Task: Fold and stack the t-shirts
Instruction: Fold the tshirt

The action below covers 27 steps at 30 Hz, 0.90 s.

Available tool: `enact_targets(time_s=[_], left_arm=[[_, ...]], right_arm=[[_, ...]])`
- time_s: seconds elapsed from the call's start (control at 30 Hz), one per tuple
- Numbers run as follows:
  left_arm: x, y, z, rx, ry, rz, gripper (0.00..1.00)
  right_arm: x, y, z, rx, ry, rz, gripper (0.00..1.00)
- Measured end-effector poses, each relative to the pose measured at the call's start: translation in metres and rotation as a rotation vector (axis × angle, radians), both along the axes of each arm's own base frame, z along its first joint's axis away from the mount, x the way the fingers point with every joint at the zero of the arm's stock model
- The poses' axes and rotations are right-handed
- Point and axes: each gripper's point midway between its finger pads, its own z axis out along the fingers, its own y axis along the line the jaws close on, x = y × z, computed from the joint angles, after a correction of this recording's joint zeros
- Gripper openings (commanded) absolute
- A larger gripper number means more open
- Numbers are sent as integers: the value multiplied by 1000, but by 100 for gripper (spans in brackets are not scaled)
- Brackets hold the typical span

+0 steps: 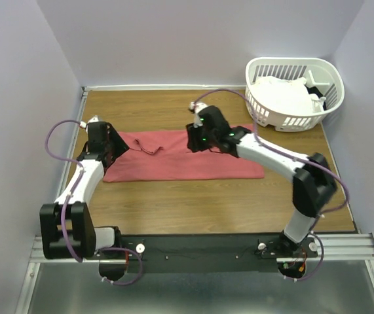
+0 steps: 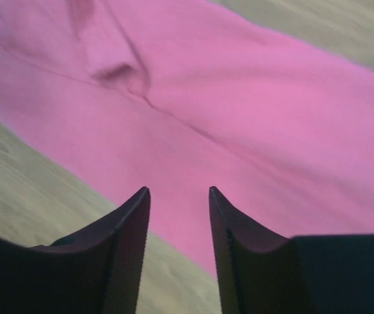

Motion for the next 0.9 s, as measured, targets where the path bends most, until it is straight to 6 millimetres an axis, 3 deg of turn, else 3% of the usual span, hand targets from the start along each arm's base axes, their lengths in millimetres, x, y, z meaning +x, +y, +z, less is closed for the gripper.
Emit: enact_targets(time_s=[0.13,0.27,0.4,0.63,0.9], left_arm=[[15,-3,-16,5,39,-18,64],[27,-3,-29,7,62,-33,63],[30,-9,-44,-8,100,-71,63],[30,-10,-46,-6,103,-86,63],[31,-6,-46,-5,103,-79,63]], right_arm=[[13,66,-25,-58,-36,141,46],[23,104,-52,-120,-67,241,46],[35,137,-63,-154,-135,330,47],[38,168,-65,-200,-237,446,50],[27,185,-91,-243,-249,534,50]])
